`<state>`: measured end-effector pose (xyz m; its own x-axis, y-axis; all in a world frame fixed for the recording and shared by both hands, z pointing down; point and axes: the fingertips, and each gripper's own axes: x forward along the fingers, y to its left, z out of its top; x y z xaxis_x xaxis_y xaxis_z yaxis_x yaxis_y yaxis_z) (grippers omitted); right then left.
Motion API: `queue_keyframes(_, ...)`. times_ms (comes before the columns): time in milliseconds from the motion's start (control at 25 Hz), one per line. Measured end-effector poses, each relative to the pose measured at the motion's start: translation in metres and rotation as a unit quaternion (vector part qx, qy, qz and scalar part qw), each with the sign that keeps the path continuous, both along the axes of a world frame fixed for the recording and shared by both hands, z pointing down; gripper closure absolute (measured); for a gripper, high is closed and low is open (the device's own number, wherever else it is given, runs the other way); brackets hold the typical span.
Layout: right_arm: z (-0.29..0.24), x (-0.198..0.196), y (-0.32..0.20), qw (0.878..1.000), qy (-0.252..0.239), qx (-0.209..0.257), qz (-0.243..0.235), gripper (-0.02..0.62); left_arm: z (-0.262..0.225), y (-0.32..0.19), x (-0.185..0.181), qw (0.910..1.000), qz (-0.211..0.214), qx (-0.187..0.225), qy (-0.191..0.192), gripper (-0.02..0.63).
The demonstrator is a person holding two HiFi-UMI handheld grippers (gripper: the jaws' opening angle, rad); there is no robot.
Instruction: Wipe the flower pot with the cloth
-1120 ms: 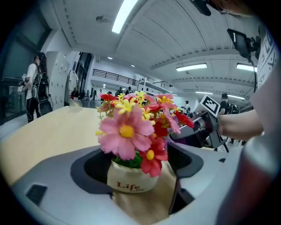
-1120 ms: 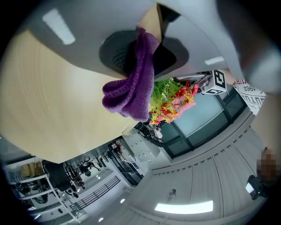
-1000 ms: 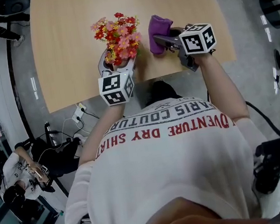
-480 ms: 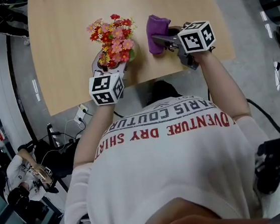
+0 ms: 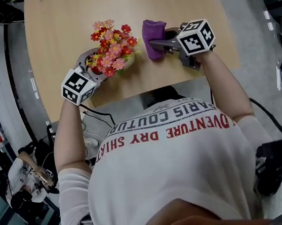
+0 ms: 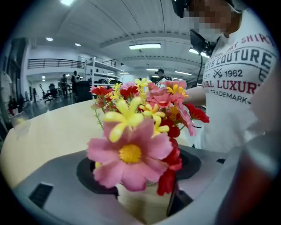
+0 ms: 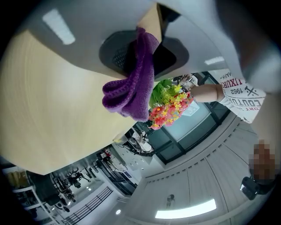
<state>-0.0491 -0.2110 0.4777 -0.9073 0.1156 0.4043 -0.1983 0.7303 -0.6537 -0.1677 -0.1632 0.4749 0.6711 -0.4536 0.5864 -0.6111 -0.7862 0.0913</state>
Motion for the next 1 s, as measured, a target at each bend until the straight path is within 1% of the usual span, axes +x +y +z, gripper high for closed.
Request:
queue_keyframes(120,0.003,0.005,0.017,0.999,-0.008,-0.002,-0.035,0.529,0.005,0.022,0.012,0.9968,0.070,-0.033,-0.020,0.265)
queue_keyframes(200,0.005,0.003,0.021,0.998,-0.009,-0.003,-0.061,0.529,0.008,0.031,0.017,0.9929,0.103,-0.051,-0.033,0.265)
queue_keyframes(360,0.005,-0.010,0.018,0.994,-0.008,-0.011,-0.111,0.529,0.011,0.035,0.022,0.9844,0.147,-0.075,-0.060,0.265)
queue_keyframes(520,-0.004,-0.025,0.017,0.986,-0.015,-0.014,-0.164,0.529,0.013,0.034,0.026,0.9738,0.190,-0.078,-0.098,0.265)
queue_keyframes(600,-0.005,-0.038,0.016,0.983,-0.019,-0.014,-0.179,0.529,0.015,0.032,0.022,0.9676,0.211,-0.078,-0.114,0.275)
queue_keyframes(680,-0.003,-0.053,0.020,0.981,-0.022,-0.015,-0.190,0.529,0.018,0.030,0.017,0.9635,0.227,-0.079,-0.118,0.275)
queue_keyframes(840,0.009,-0.080,0.036,0.978,-0.001,-0.013,-0.206,0.529,0.018,0.037,0.009,0.9630,0.239,-0.074,-0.101,0.275)
queue_keyframes(920,0.015,-0.077,0.037,0.977,0.007,-0.021,-0.212,0.529,0.018,0.037,0.014,0.9626,0.243,-0.072,-0.095,0.275)
queue_keyframes(1000,0.019,-0.071,0.026,0.976,0.014,-0.027,-0.214,0.529,0.017,0.027,0.020,0.9623,0.248,-0.067,-0.089,0.275)
